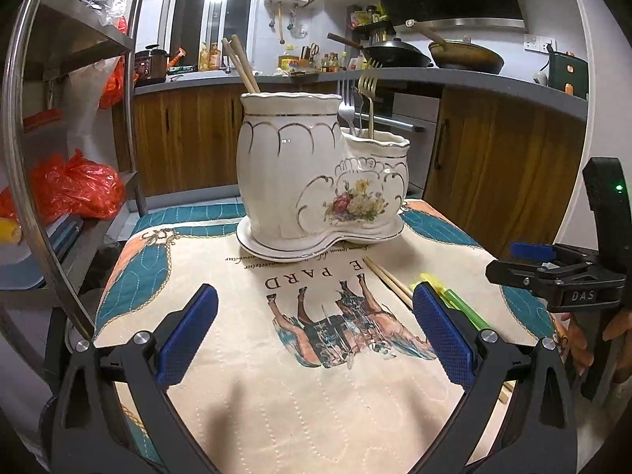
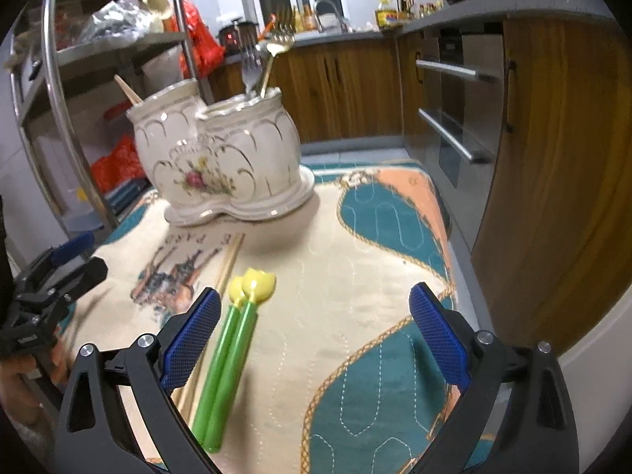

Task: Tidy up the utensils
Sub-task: 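Withdraw both open grippers from the holder back over the table, then grasp a green utensil with yellow tip with the right gripper while the left grasps a chopstick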

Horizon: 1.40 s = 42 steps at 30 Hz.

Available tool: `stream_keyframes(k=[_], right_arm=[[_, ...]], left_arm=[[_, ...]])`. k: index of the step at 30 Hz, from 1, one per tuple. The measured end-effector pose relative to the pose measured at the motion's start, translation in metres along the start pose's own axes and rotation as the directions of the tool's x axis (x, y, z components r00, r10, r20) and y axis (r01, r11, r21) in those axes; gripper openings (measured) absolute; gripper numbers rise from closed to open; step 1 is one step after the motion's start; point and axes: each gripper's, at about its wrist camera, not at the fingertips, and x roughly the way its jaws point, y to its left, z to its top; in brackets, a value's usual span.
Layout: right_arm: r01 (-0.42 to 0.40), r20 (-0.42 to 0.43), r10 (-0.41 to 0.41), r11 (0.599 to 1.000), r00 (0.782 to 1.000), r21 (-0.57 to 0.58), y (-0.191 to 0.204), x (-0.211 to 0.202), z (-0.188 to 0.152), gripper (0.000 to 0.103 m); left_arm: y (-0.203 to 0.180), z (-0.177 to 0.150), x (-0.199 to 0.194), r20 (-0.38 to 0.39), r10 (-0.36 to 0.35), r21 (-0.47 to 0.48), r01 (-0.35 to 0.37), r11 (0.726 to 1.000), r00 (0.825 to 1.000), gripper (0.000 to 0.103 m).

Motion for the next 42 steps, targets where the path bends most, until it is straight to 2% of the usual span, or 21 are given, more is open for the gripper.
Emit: stream_keyframes(k=[7, 12, 14, 18, 22, 23, 28, 30, 31, 33, 35, 37, 42], right_arm=[[-0.037, -0.070, 0.034, 0.998, 0.997, -0.049, 0.013, 0.009, -0.005, 0.093], [-0.074, -0.124, 0.065, 0.995, 0.990, -0.063, 0.023, 0.017, -0.009, 0.071], [-0.085, -0.142, 0.076, 0.995, 0.987, -0.059, 0.025, 0.020, -0.011, 0.060], [-0.119, -0.155, 0.110, 0.992, 0.982, -0.050, 0.027, 0.021, -0.012, 0.045], [-0.129, -0.158, 0.119, 0.990, 0.980, -0.054, 0.030, 0.018, -0.010, 0.023], [-0.121, -0.160, 0.110, 0.991, 0.981, -0.060, 0.031, 0.019, -0.009, 0.020], [-0.109, -0.184, 0.096, 0.992, 0.978, -0.059, 0.028, 0.023, -0.010, 0.019], [-0.103, -0.194, 0.089, 0.993, 0.977, -0.062, 0.030, 0.026, -0.007, 0.022], [-0.107, -0.198, 0.092, 0.992, 0.976, -0.064, 0.030, 0.027, -0.006, 0.027], [-0.108, -0.198, 0.091, 0.991, 0.976, -0.077, 0.033, 0.030, -0.004, 0.027], [-0.081, -0.186, 0.060, 0.991, 0.981, -0.107, 0.034, 0.031, -0.004, 0.016], [-0.086, -0.181, 0.066, 0.991, 0.981, -0.104, 0.031, 0.031, -0.004, 0.012], [-0.115, -0.139, 0.106, 0.992, 0.985, -0.053, 0.015, 0.024, -0.001, 0.010]], left_arm=[[0.000, 0.001, 0.003, -0.013, -0.012, -0.002, 0.012, 1.000, 1.000, 0.097], [-0.001, 0.000, 0.003, -0.015, -0.021, 0.006, 0.021, 1.000, 1.000, 0.097], [-0.001, 0.000, 0.003, -0.014, -0.021, 0.006, 0.021, 1.000, 1.000, 0.097], [-0.002, 0.000, 0.003, -0.018, -0.020, 0.007, 0.020, 1.000, 1.000, 0.097], [-0.003, -0.001, 0.002, -0.020, -0.018, 0.018, 0.019, 1.000, 1.000, 0.097], [-0.003, -0.001, 0.002, -0.020, -0.017, 0.021, 0.017, 1.000, 1.000, 0.097], [-0.005, -0.001, 0.003, -0.023, -0.011, 0.038, 0.012, 0.999, 1.000, 0.097], [-0.006, -0.001, 0.004, -0.035, -0.024, 0.027, 0.024, 0.999, 0.999, 0.097], [-0.006, 0.000, 0.005, -0.041, -0.034, 0.019, 0.034, 0.999, 0.999, 0.097], [-0.008, 0.000, 0.006, -0.056, -0.058, 0.005, 0.059, 0.998, 0.997, 0.097], [-0.013, 0.001, 0.008, -0.078, -0.065, 0.005, 0.066, 0.998, 0.995, 0.097], [-0.018, 0.001, 0.010, -0.103, -0.071, 0.003, 0.072, 0.997, 0.992, 0.097], [-0.039, -0.001, 0.024, -0.205, -0.069, 0.024, 0.076, 0.997, 0.976, 0.097]])
